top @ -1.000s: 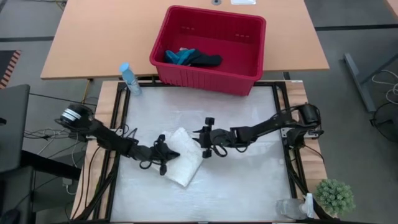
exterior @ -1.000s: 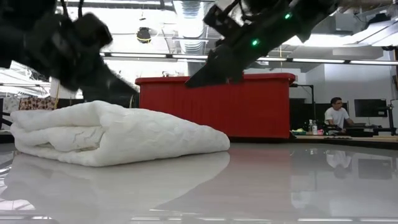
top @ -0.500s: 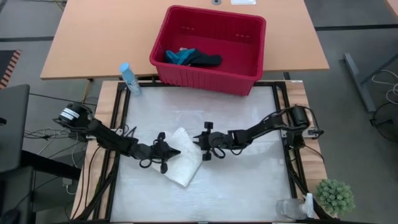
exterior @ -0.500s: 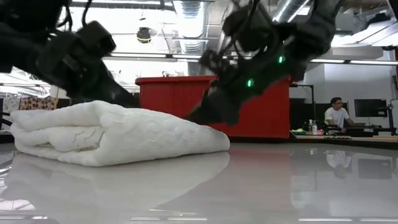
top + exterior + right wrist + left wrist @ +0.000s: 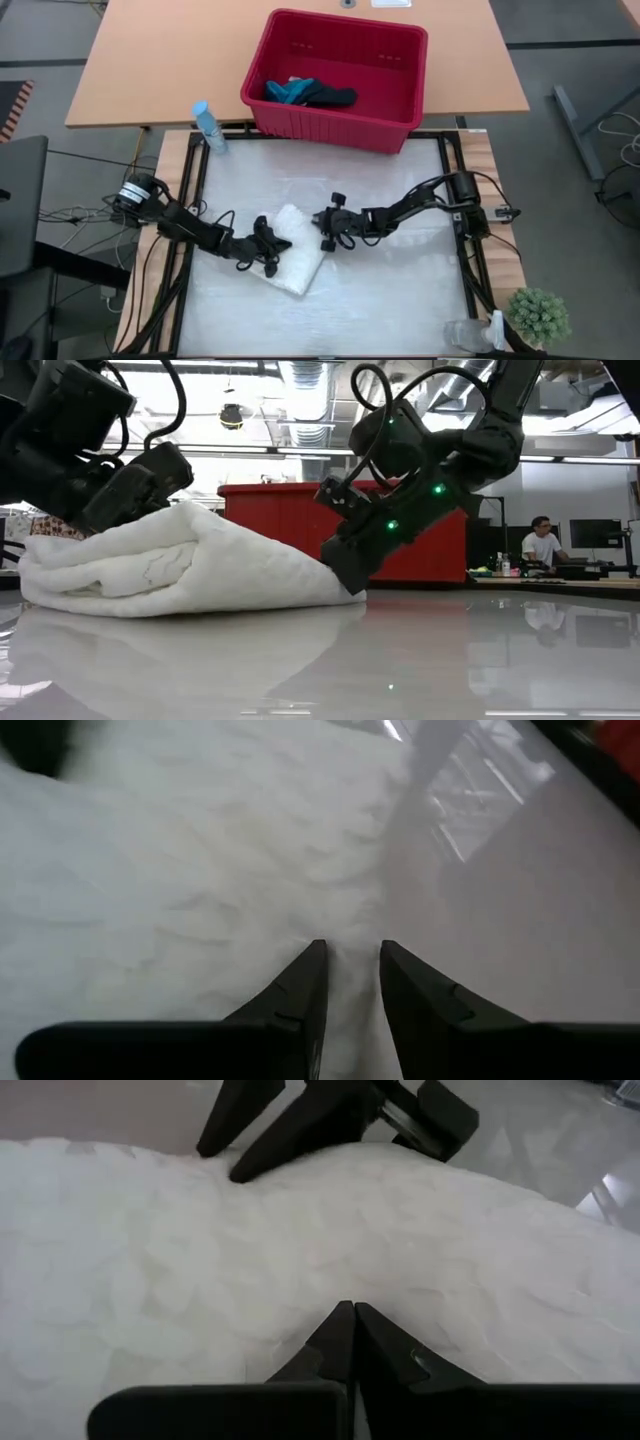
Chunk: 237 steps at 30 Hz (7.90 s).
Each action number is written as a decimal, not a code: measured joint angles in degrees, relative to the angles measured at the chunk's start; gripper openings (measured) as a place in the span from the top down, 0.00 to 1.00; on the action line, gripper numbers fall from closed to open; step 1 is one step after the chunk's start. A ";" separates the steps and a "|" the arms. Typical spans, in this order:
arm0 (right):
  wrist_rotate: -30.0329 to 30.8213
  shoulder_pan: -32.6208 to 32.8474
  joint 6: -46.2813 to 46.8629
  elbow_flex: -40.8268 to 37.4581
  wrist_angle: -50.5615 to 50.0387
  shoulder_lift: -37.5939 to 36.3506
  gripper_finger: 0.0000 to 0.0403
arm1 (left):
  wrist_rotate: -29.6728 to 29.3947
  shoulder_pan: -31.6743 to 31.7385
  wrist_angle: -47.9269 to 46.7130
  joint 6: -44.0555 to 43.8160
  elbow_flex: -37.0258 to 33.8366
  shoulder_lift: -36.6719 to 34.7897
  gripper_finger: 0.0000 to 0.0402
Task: Fold Laundry from Bin
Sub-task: Fold the white shirt
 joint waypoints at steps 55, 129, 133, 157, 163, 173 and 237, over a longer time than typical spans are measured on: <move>-24.11 12.47 3.18 20.14 14.89 18.85 0.71 | -3.15 -4.31 -15.95 4.96 -0.26 -27.56 1.00; -26.01 15.68 -3.98 21.88 2.02 11.36 0.71 | -40.47 -21.64 -17.09 -41.46 8.74 10.52 1.00; -26.01 16.61 -4.33 21.92 4.03 11.22 0.71 | -40.82 -21.64 -17.06 -41.61 8.74 10.54 1.00; -26.01 12.59 3.45 21.11 -1.47 16.86 0.71 | -41.40 -21.51 -17.06 -37.31 10.58 10.67 1.00; -26.17 13.26 4.12 21.14 -2.76 16.97 0.71 | -42.45 -21.51 -17.02 -36.90 10.58 9.40 1.00; -25.75 13.28 4.34 21.05 -3.19 17.02 0.71 | -40.62 -21.54 -17.08 -17.09 10.54 -6.36 1.00; -22.35 6.85 -4.09 4.33 25.58 2.97 0.71 | 7.41 -12.52 -0.98 34.20 10.64 -19.90 1.00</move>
